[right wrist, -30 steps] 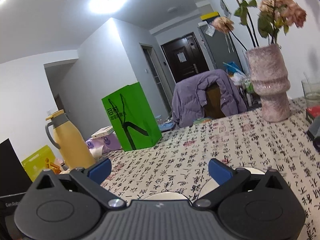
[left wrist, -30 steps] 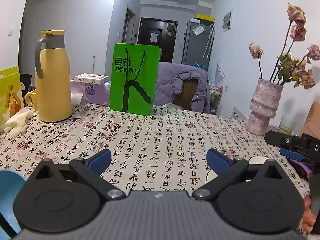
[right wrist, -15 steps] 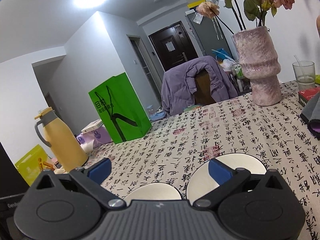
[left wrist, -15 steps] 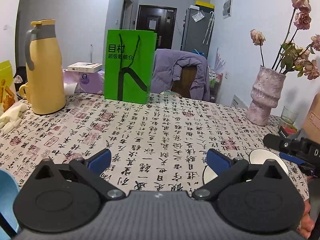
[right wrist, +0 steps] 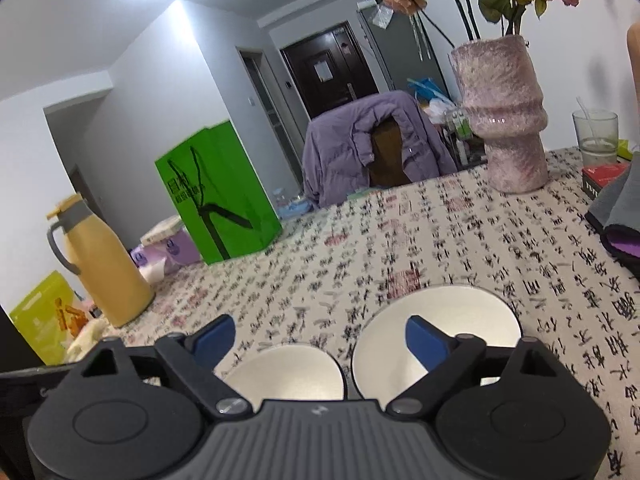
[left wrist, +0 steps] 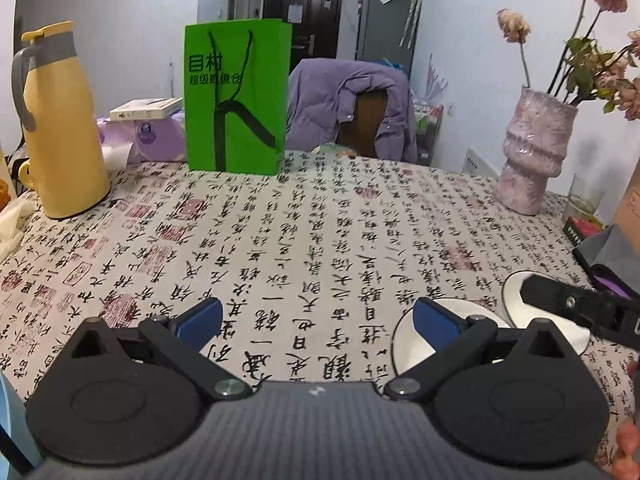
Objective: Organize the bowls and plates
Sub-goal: 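Lower both open grippers onto the rim of a white bowl, then close both grippers on the white bowl rim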
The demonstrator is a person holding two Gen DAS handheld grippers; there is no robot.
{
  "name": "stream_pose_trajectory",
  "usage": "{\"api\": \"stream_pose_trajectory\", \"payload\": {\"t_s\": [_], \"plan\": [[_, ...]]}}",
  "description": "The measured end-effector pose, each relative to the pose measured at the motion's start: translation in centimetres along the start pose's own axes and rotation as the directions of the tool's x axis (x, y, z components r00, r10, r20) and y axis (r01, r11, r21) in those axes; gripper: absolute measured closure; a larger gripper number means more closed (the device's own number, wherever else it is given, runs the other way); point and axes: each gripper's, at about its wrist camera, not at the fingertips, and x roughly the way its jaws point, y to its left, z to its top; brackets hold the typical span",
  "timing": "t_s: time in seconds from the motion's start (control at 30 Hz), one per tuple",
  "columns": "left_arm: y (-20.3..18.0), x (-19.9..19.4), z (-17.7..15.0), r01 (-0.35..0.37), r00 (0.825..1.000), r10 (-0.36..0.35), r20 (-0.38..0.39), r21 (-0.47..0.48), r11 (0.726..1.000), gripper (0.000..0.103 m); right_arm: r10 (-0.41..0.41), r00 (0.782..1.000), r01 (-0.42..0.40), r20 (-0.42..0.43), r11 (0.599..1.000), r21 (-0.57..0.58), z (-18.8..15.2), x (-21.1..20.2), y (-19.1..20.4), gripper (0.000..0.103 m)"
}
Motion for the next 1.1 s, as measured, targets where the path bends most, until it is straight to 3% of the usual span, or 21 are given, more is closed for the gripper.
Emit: {"api": "stream_pose_trajectory", "payload": {"t_s": [0.27, 0.43, 1.1], "plan": [[0.8, 0.7, 0.0, -0.016, 0.999, 0.015, -0.033, -0.032, 0.999, 0.000, -0.044, 0.995, 0.042, -0.093, 0.999, -0.025, -0.7, 0.9, 0.4, 0.041], [0.6, 0.6, -0.1, -0.019, 0.999, 0.019, -0.037, -0.021, 1.000, 0.000, -0.061, 0.989, 0.059, -0.136, 0.998, -0.023, -1.0, 1.5, 0.1, 0.051], [0.5, 0.3, -0.4, -0.017, 0.999, 0.016, -0.046, -0.009, 1.000, 0.000, -0.039, 0.986, 0.036, -0.164, 0.999, -0.020, -1.1, 1.4, -0.1, 0.056]]}}
